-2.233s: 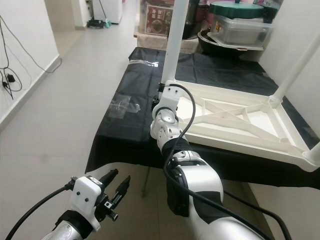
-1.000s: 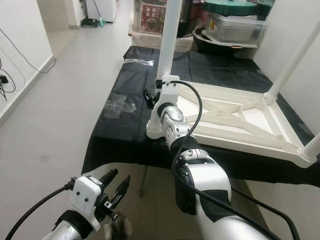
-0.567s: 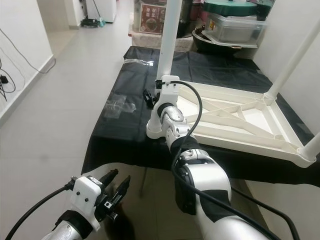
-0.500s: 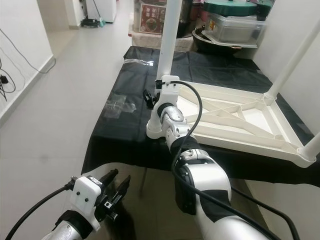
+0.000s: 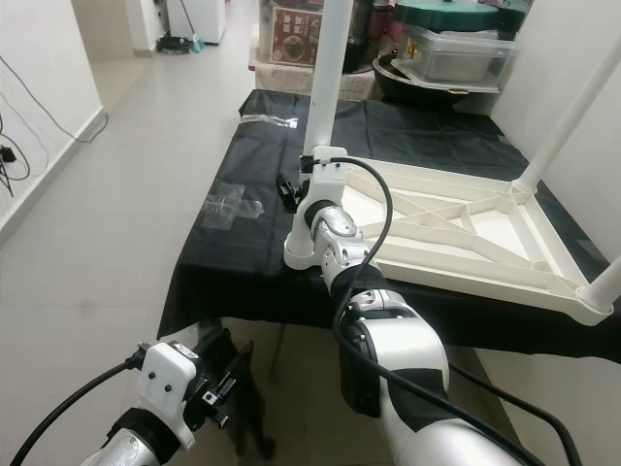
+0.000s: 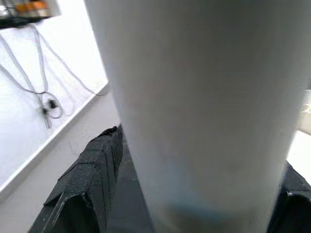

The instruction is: Building children table

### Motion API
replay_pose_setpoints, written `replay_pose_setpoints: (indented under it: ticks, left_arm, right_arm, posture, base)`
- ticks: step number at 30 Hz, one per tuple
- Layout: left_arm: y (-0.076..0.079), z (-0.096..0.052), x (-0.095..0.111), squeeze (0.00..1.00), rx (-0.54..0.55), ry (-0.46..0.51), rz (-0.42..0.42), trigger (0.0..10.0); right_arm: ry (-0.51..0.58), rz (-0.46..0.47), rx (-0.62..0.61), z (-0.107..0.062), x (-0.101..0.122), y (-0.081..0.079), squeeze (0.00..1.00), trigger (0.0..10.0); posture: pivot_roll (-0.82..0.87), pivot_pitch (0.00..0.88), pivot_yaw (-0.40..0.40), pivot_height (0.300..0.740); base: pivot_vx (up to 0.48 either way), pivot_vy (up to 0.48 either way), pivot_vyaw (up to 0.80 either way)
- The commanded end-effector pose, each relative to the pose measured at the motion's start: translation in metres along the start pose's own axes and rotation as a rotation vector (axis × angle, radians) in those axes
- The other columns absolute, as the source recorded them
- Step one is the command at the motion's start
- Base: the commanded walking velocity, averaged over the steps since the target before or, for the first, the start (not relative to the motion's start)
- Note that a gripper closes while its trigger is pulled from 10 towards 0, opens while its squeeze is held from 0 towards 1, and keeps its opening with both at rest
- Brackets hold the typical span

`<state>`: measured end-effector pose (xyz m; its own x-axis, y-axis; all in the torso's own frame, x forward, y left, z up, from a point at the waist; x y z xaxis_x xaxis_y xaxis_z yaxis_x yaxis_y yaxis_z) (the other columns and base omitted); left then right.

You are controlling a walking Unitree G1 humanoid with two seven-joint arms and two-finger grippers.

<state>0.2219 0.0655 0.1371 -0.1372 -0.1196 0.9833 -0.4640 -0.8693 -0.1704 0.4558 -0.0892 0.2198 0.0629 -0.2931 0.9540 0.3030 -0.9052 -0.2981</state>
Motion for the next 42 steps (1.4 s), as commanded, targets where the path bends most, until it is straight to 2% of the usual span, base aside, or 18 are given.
replay_pose_setpoints:
  ticks: [1,3,5,9,13,14,15,18,25,26,27,30,33,35,38,39,40,42]
  left_arm:
    - [0.001,0.000,-0.003,0.00,-0.005,-0.015,-0.003,10.0]
    - [0.002,-0.001,-0.003,0.00,-0.005,-0.014,-0.003,10.0]
    - [0.002,-0.001,-0.002,0.00,-0.001,-0.015,-0.004,10.0]
    - [0.002,-0.001,-0.002,0.00,0.002,-0.015,-0.004,10.0]
    - [0.001,-0.001,-0.002,0.00,0.006,-0.016,-0.003,10.0]
    - [0.001,-0.001,-0.002,0.00,0.007,-0.016,-0.003,10.0]
    - [0.001,-0.001,-0.002,0.00,0.007,-0.016,-0.003,10.0]
    - [0.001,0.000,-0.002,0.00,0.008,-0.014,0.000,10.0]
    - [0.001,0.000,-0.002,0.00,0.009,-0.013,0.001,10.0]
    - [0.001,0.001,-0.002,0.00,0.009,-0.013,0.001,10.0]
    - [0.001,0.000,-0.002,0.00,0.012,-0.014,0.002,10.0]
    - [0.001,0.000,-0.002,0.00,0.015,-0.015,0.002,10.0]
    - [0.000,0.000,-0.002,0.00,0.022,-0.016,0.000,10.0]
    - [0.000,0.000,-0.002,0.00,0.022,-0.016,0.000,10.0]
    - [0.001,0.000,-0.004,0.00,0.015,-0.018,0.001,10.0]
    - [0.001,0.000,-0.004,0.00,0.013,-0.019,0.000,10.0]
    - [0.001,0.000,-0.004,0.00,0.013,-0.019,0.000,10.0]
    - [0.001,0.000,-0.005,0.00,0.010,-0.021,0.000,10.0]
  right_arm:
    - [-0.031,0.001,0.053,-0.001,-0.008,-0.004,0.00,10.0]
    - [-0.048,0.002,0.123,-0.001,-0.006,-0.009,0.00,10.0]
    - [-0.102,0.005,0.277,-0.004,-0.004,-0.018,0.00,10.0]
    - [-0.131,-0.006,0.346,-0.007,-0.004,-0.022,0.00,10.0]
    - [-0.193,-0.056,0.478,-0.013,-0.010,-0.030,0.00,10.0]
    - [-0.233,-0.093,0.556,-0.017,-0.015,-0.036,0.00,10.0]
    - [-0.233,-0.093,0.556,-0.017,-0.015,-0.036,0.00,10.0]
    - [-0.340,-0.122,0.862,-0.035,-0.025,-0.062,0.00,10.0]
    - [-0.365,-0.095,1.016,-0.045,-0.024,-0.077,0.00,10.0]
    - [-0.364,-0.101,1.027,-0.045,-0.024,-0.079,0.00,3.2]
    - [-0.359,-0.119,1.002,-0.043,-0.026,-0.079,0.00,0.0]
    - [-0.355,-0.132,0.983,-0.041,-0.028,-0.079,0.00,0.0]
    - [-0.233,-0.211,0.533,-0.011,-0.025,-0.054,0.00,0.0]
    - [-0.233,-0.211,0.533,-0.011,-0.025,-0.054,0.00,0.0]
    - [-0.118,-0.144,0.033,0.000,-0.010,0.000,0.00,0.0]
    - [-0.090,-0.115,-0.075,-0.002,-0.006,0.014,0.00,0.0]
    - [-0.090,-0.115,-0.075,-0.002,-0.006,0.014,0.00,0.0]
    - [0.015,-0.018,-0.365,-0.011,0.003,0.048,0.00,0.0]
  posture:
    - [0.11,0.060,-0.097,0.740]
    - [0.11,0.064,-0.102,0.740]
    - [0.11,0.066,-0.104,0.740]
    - [0.11,0.070,-0.103,0.740]
    - [0.11,0.071,-0.104,0.740]
    - [0.11,0.069,-0.106,0.740]
    - [0.11,0.069,-0.106,0.740]
    - [0.11,0.068,-0.109,0.740]
    - [0.11,0.067,-0.110,0.740]
    - [0.11,0.067,-0.110,0.740]
    - [0.11,0.067,-0.111,0.740]
    - [0.11,0.064,-0.111,0.740]
    - [0.11,0.060,-0.110,0.740]
    - [0.11,0.060,-0.110,0.740]
    - [0.11,0.051,-0.107,0.740]
    - [0.11,0.051,-0.107,0.740]
    - [0.11,0.051,-0.107,0.740]
    - [0.11,0.048,-0.106,0.740]
  base:
    - [0.000,0.000,0.00]
    - [0.000,0.000,0.00]
    - [0.000,0.000,0.00]
    - [0.000,0.000,0.00]
    - [0.000,0.000,0.00]
    - [0.000,0.000,0.00]
    - [0.000,0.000,0.00]
    - [0.000,0.000,0.00]
    - [0.000,0.000,0.00]
    - [0.000,0.000,0.00]
    - [0.000,0.000,0.00]
    - [0.000,0.000,0.00]
    - [0.000,0.000,0.00]
    - [0.000,0.000,0.00]
    - [0.000,0.000,0.00]
    - [0.000,0.000,0.00]
    - [0.000,0.000,0.00]
    - [0.000,0.000,0.00]
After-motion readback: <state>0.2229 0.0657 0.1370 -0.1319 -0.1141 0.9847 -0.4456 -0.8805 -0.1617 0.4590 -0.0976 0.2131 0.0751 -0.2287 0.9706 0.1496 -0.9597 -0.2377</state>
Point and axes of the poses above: a point about 5 cm out from each wrist's last joint towards the gripper, its own z axis pointing out of the wrist towards the gripper, its own x axis along the axis of the wrist's last joint, y = z × x, the point moved 4 cm from there along z, pointing out of the wrist towards the gripper, and after that the axes turned 9 degrees about z, right-handed, at the moved point
